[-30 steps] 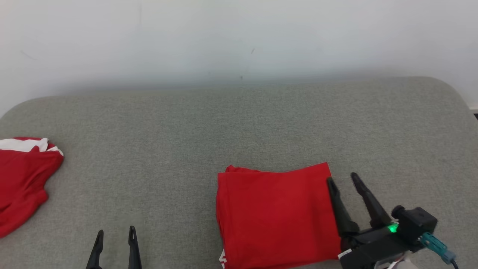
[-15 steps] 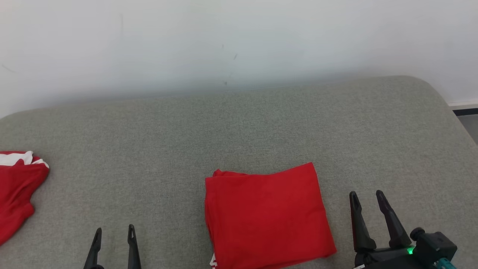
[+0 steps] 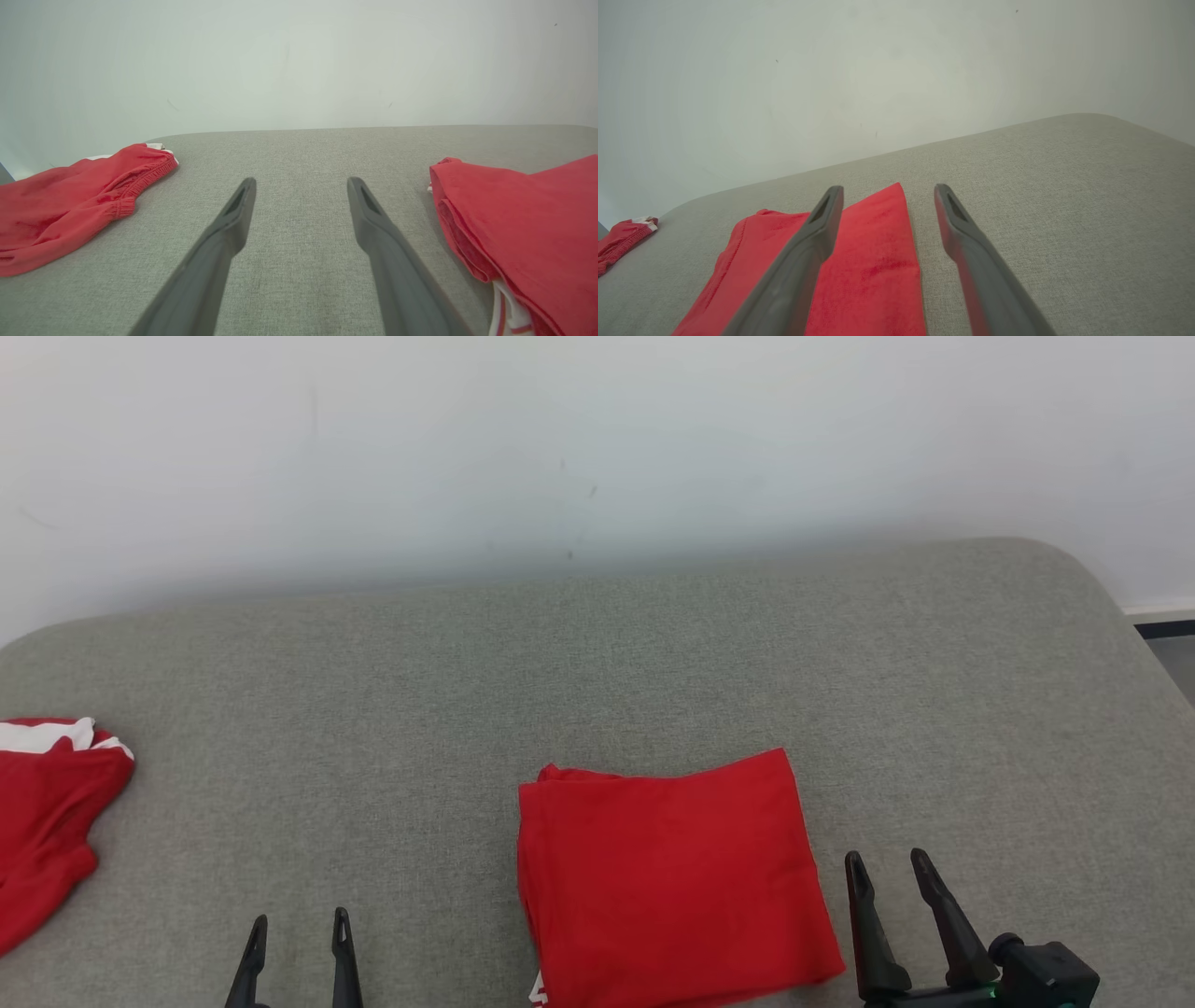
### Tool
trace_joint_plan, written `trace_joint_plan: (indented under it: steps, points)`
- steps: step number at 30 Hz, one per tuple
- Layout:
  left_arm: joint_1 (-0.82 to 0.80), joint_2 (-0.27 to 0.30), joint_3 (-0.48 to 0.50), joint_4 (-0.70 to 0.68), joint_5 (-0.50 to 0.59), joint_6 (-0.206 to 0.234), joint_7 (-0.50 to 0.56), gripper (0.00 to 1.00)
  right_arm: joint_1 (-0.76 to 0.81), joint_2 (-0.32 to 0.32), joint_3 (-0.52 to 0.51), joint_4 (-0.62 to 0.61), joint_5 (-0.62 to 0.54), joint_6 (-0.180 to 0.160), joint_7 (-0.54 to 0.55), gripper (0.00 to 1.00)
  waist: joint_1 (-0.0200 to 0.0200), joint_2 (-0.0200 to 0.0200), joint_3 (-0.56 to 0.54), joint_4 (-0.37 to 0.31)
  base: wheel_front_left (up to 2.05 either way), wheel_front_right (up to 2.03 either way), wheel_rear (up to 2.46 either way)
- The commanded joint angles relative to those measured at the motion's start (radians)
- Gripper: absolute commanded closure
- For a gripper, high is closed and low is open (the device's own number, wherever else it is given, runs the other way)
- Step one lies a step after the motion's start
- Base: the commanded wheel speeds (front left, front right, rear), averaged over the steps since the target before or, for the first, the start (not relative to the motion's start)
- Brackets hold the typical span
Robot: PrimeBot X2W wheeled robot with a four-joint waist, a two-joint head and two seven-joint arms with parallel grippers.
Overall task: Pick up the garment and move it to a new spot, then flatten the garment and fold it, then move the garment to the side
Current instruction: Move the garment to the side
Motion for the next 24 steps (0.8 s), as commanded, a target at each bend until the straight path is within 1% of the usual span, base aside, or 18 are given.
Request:
trace_joint_plan:
  steps: [1,8,24]
  points:
    - [0.011,-0.001,0.001,0.002,0.010,0.003,-0.003,0.00,0.012,0.005,-0.001,0.003,-0.008,-0.003,0.000,0.00,0.0000,0.0000,-0.002,0.003,0.00,0.00,0.00]
    - [0.022,-0.001,0.003,-0.003,0.038,0.003,-0.003,0.00,0.016,0.014,0.004,0.012,-0.023,-0.003,0.000,0.00,0.0000,0.0000,-0.005,0.014,0.00,0.00,0.00]
    - [0.020,-0.001,0.014,-0.004,0.042,-0.003,-0.003,0.00,0.014,0.018,0.002,0.022,-0.039,-0.003,0.000,0.00,0.0000,0.0000,0.002,0.023,0.00,0.00,0.00]
